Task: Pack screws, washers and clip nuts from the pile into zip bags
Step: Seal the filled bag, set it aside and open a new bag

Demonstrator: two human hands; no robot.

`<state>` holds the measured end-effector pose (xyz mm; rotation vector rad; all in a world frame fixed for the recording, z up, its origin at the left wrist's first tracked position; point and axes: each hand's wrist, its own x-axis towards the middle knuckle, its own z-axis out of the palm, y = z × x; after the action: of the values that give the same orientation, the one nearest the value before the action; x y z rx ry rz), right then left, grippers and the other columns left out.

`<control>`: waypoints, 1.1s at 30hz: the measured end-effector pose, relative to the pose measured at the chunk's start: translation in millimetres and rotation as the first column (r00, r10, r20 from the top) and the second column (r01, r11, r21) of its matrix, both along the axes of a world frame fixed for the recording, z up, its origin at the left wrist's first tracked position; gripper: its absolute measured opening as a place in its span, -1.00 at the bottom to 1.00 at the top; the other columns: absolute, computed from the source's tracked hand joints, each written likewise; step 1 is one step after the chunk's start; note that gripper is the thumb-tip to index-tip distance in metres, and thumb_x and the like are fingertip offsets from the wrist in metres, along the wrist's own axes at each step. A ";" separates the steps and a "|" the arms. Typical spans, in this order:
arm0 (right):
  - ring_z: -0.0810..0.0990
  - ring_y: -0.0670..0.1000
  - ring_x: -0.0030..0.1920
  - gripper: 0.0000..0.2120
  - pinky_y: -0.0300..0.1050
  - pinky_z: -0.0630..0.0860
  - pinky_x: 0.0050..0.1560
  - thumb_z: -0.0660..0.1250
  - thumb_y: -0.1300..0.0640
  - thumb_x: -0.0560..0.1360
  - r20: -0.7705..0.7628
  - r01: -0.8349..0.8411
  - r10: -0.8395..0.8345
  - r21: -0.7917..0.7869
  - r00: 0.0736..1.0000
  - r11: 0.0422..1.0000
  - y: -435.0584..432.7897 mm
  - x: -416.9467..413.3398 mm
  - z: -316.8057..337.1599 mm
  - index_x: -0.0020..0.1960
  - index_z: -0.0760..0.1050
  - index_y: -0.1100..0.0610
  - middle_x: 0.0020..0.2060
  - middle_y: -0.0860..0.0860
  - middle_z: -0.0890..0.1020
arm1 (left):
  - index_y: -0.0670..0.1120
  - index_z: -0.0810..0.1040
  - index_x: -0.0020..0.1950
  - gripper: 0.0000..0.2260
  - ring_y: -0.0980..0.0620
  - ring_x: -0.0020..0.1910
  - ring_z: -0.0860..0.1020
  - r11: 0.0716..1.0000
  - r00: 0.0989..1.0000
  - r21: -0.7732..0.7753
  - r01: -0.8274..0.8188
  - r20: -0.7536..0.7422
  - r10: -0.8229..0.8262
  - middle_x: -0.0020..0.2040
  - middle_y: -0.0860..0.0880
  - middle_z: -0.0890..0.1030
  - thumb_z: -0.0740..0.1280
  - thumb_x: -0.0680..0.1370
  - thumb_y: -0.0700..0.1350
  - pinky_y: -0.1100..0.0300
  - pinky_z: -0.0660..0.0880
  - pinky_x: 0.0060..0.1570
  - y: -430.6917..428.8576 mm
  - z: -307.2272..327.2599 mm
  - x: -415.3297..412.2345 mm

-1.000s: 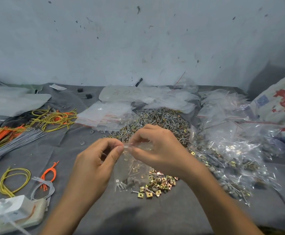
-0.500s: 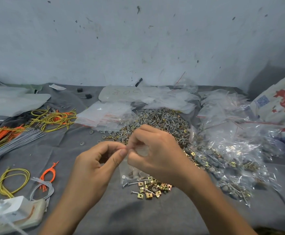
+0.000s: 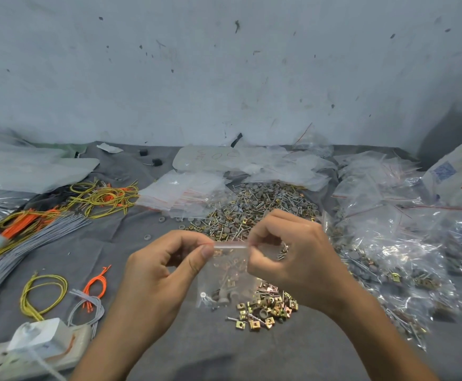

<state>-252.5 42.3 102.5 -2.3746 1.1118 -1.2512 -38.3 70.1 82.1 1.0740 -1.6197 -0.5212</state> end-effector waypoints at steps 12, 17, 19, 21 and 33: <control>0.56 -0.05 -0.24 -0.94 -0.26 0.48 -0.25 0.36 0.04 0.40 0.079 0.068 -0.072 0.057 0.994 0.996 2.6 -30.2 -15.6 -0.23 0.56 -0.01 -0.27 -0.16 0.58 | 0.17 0.63 -0.06 -0.96 0.18 -0.29 0.53 1.000 1.000 0.026 -0.010 -0.013 0.010 -0.23 0.11 0.62 0.41 0.51 0.02 0.38 0.43 -0.25 0.4 -6.3 -4.2; 0.58 -0.03 -0.19 -0.90 -0.20 0.50 -0.23 0.41 0.17 0.42 0.158 0.097 -0.136 0.231 0.978 0.968 10.1 -53.4 -37.4 -0.16 0.56 -0.02 -0.20 -0.12 0.60 | 0.15 0.59 -0.09 -0.94 0.12 -0.36 0.54 0.999 1.000 0.047 0.020 -0.016 -0.019 -0.20 0.12 0.58 0.35 0.54 -0.01 0.41 0.44 -0.35 2.4 -8.3 0.8; 0.60 -0.08 0.06 -0.74 -0.12 0.59 -0.13 0.46 0.10 0.43 0.201 -0.027 -0.068 0.435 0.977 0.900 17.2 -49.3 -49.9 0.09 0.56 -0.11 0.01 -0.18 0.60 | 0.16 0.57 -0.10 -0.92 0.13 -0.34 0.55 0.995 0.998 0.068 0.066 0.008 -0.067 -0.20 0.14 0.58 0.32 0.55 -0.03 0.43 0.45 -0.34 1.7 -11.5 -4.8; 0.55 -0.10 0.27 -0.53 0.03 0.65 -0.02 0.52 0.03 0.43 0.262 -0.132 -0.020 0.547 0.965 0.827 22.5 -37.8 -63.1 0.28 0.48 -0.21 0.20 -0.20 0.57 | 0.18 0.53 -0.11 -0.90 0.11 -0.31 0.57 0.992 0.995 0.081 0.093 0.019 -0.095 -0.20 0.14 0.57 0.32 0.58 -0.02 0.43 0.46 -0.30 -0.9 -15.4 -12.3; 0.73 0.09 -0.13 -0.84 -0.05 0.61 -0.45 0.36 0.00 0.61 0.415 -0.028 -0.199 0.480 0.888 0.877 16.6 -57.2 -68.1 -0.02 0.69 0.03 -0.11 0.04 0.70 | 0.15 0.60 0.11 -0.86 0.16 -0.04 0.61 0.989 0.998 0.137 0.049 0.034 -0.054 -0.01 0.24 0.64 0.31 0.59 0.10 0.43 0.45 -0.13 -15.8 -50.4 -33.6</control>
<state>-309.7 58.9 34.3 -1.5794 1.2050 -1.2866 -71.9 54.3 31.7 1.1514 -1.6675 -0.6569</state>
